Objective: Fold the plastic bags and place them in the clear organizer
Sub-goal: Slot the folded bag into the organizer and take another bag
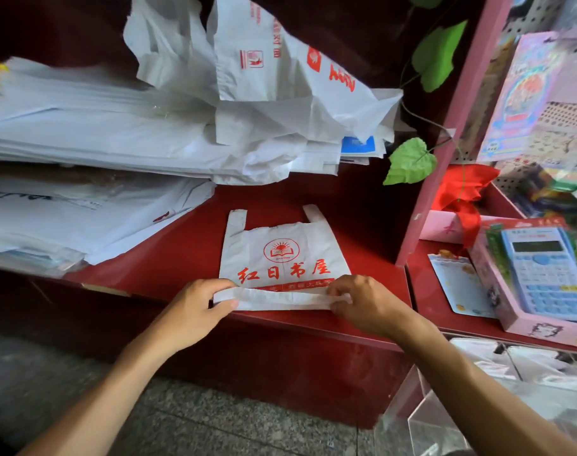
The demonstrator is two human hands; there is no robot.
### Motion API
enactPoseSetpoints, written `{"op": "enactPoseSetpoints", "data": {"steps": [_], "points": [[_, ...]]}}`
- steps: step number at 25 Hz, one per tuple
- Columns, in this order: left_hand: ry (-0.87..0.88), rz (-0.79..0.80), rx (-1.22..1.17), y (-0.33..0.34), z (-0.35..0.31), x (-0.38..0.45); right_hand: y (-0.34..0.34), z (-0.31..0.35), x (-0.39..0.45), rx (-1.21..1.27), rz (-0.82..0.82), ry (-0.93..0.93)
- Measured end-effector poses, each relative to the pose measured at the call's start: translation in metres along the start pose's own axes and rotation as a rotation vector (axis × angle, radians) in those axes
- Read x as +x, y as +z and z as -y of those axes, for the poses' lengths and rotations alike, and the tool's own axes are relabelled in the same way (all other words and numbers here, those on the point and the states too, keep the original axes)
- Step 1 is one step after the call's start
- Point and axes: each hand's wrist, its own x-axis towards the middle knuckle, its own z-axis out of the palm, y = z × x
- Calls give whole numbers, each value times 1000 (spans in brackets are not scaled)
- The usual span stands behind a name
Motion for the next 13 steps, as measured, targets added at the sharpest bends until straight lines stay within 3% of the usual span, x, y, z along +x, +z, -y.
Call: {"op": "enactPoseSetpoints", "data": {"steps": [5, 8, 13], "points": [[-84, -2, -135, 2, -2, -1, -16, -21, -22, 315, -7, 113], [-165, -84, -235, 3, -5, 2, -16, -29, -28, 334, 21, 185], [-228, -56, -275, 8, -2, 0, -15, -34, -23, 305, -104, 251]]}}
